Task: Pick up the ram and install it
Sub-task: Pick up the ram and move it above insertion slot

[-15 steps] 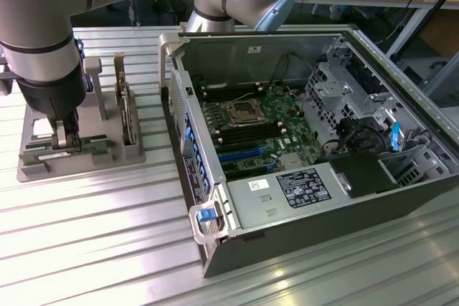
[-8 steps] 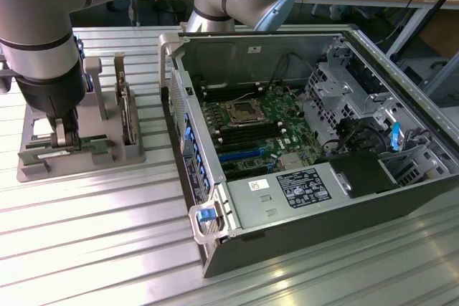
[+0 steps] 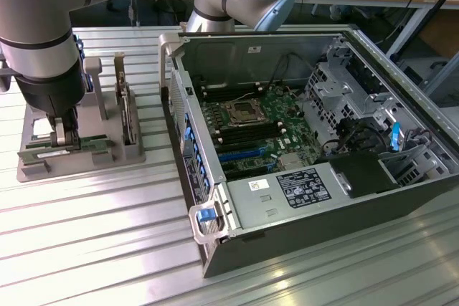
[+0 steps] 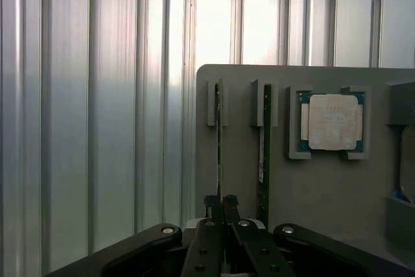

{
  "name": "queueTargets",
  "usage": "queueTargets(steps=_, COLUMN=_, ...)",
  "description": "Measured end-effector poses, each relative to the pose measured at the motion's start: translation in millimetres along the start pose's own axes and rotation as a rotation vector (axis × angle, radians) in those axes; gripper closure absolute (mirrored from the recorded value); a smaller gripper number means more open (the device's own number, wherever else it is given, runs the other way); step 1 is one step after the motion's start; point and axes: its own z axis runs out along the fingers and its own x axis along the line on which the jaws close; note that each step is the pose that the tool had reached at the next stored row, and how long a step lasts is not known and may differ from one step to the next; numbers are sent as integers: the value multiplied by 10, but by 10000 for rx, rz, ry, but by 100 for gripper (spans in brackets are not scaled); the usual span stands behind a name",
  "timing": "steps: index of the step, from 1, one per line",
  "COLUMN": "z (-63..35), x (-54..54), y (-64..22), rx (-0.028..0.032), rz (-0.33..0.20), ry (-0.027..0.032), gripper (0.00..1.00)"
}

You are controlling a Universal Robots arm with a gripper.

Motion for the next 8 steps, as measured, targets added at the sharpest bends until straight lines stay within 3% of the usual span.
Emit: queueTargets(steps=8, z=-13, x=0, y=0, rx=1, rz=-1, ry=-17, gripper=88)
